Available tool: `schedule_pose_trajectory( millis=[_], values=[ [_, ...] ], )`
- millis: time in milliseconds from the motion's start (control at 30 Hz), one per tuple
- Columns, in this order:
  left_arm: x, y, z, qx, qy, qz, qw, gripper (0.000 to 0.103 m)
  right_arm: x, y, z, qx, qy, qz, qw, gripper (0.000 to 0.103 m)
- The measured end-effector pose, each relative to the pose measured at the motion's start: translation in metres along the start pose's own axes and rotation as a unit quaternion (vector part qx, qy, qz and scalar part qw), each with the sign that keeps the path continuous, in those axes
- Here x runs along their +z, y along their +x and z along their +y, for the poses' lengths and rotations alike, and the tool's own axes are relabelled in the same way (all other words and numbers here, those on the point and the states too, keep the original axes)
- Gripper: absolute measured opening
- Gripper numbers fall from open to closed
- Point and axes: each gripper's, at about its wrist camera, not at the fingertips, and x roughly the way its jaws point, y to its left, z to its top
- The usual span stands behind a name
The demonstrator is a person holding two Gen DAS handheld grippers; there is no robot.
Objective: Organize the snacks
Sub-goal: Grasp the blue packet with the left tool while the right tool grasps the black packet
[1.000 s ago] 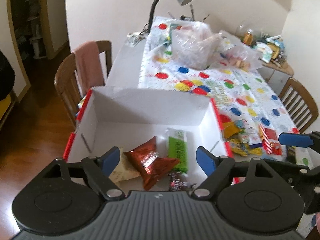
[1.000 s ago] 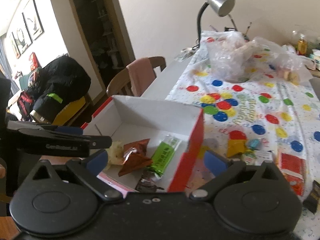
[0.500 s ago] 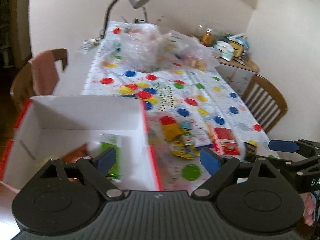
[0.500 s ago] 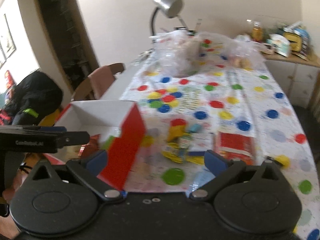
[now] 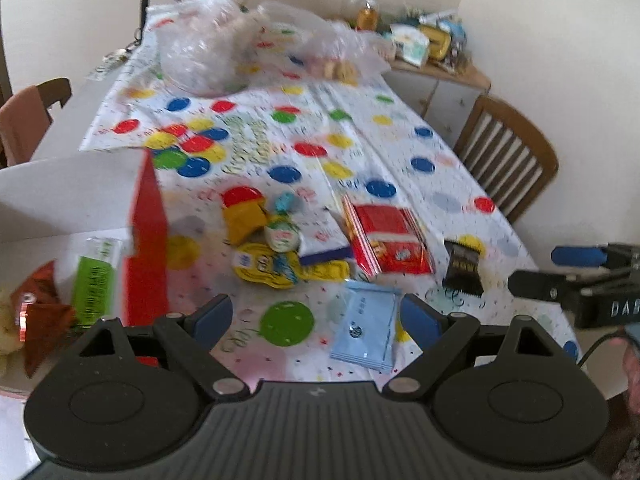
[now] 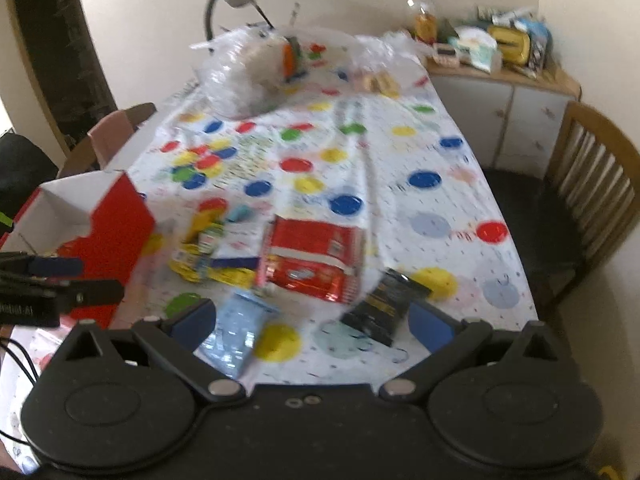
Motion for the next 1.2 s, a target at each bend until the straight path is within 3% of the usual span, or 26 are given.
schedule_pose_trajectory(
  millis=[300,667,933,1033,1200],
  values=[
    [-0.003,0.051,-0.032,0.036,0.026,0.034,0.9984,0.091,0.001,0.042,-0.032,-0.008,0.002,0.029,1.0,0.103],
    [-0.003,0.1,-0.056,0.046,0.065,0.079,0.9937,0.091,0.008,0.093,-0.049,-0.033,0.058,0.071,0.995,0.102],
    [-0.002,0.121,-0.063,0.044,0.083,0.107,0.9899,0.091,0.012,0.117,-0.053,-0.041,0.095,0.09,0.991,0.093],
    [-0.002,0.126,-0.063,0.043,0.082,0.112,0.9893,0.091,0.014,0.122,-0.052,-0.039,0.102,0.096,0.989,0.085],
    [-0.002,0.133,-0.064,0.044,0.089,0.123,0.9874,0.07,0.013,0.128,-0.049,-0.049,0.1,0.105,0.988,0.073]
  ],
)
